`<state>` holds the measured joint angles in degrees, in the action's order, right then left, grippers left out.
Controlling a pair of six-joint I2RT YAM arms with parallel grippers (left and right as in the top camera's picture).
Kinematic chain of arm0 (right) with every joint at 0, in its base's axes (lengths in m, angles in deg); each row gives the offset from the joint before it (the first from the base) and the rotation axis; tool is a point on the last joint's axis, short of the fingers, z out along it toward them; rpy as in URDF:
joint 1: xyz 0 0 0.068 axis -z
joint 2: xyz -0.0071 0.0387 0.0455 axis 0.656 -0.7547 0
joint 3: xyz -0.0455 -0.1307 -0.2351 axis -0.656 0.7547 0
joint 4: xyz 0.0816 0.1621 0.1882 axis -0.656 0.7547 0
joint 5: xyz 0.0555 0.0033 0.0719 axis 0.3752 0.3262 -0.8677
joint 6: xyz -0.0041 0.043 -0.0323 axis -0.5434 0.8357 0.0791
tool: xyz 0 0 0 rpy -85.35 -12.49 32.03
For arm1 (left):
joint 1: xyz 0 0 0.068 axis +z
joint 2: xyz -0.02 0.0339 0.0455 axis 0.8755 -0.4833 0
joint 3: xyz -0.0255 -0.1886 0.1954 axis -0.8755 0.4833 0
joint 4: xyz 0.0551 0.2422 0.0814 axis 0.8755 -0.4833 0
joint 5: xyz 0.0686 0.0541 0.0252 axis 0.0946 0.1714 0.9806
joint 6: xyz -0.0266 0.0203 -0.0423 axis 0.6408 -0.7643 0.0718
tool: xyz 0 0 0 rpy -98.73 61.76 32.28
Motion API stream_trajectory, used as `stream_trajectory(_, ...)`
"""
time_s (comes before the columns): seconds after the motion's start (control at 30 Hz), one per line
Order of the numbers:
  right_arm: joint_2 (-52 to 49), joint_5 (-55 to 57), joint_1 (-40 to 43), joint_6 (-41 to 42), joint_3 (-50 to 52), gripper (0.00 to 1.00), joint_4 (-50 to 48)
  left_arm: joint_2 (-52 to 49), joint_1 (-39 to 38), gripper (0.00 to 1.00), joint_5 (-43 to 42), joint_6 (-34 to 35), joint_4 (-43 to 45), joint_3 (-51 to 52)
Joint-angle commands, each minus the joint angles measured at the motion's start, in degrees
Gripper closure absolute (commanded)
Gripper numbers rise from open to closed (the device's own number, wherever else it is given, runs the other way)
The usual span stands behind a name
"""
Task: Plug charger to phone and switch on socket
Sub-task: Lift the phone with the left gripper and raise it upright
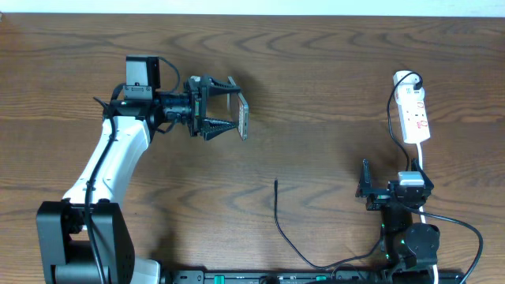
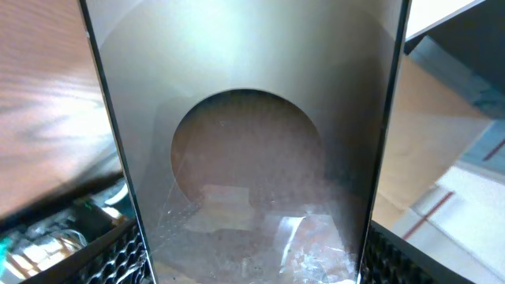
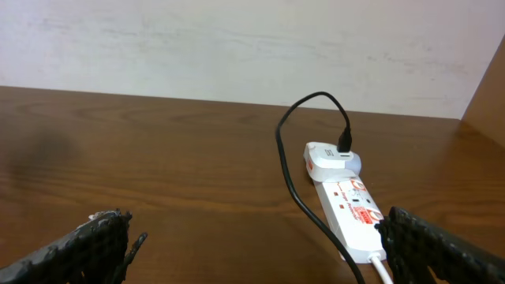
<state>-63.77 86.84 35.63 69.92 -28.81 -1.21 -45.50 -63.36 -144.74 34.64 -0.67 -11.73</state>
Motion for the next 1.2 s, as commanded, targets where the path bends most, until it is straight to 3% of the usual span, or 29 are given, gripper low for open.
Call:
stream_trajectory(0.0,0.24,0.26,0.46,0.94,0.07,0.01,0.17,1.66,0.26,0.92,-4.42,9.64,2.67,-2.08)
stream_trajectory(0.33,0.22,0.26,0.46,0.94,0.07,0.01,0.17,1.66,2.27,0.93,-9.68,12.57,6.25,-2.08)
stream_trajectory(0.53,0.22,0.26,0.44,0.94,0.07,0.01,0.17,1.66,2.89,0.92,-8.46,13.25,6.25,-2.08)
stream_trajectory(0.8,0.22,0.26,0.44,0.94,0.07,0.01,0.17,1.64,2.89,0.93,-4.07,20.52,10.56,-2.08)
stream_trajectory(1.17,0.22,0.26,0.44,0.94,0.07,0.01,0.17,1.64,2.89,0.92,-4.09,20.83,11.19,-2.08)
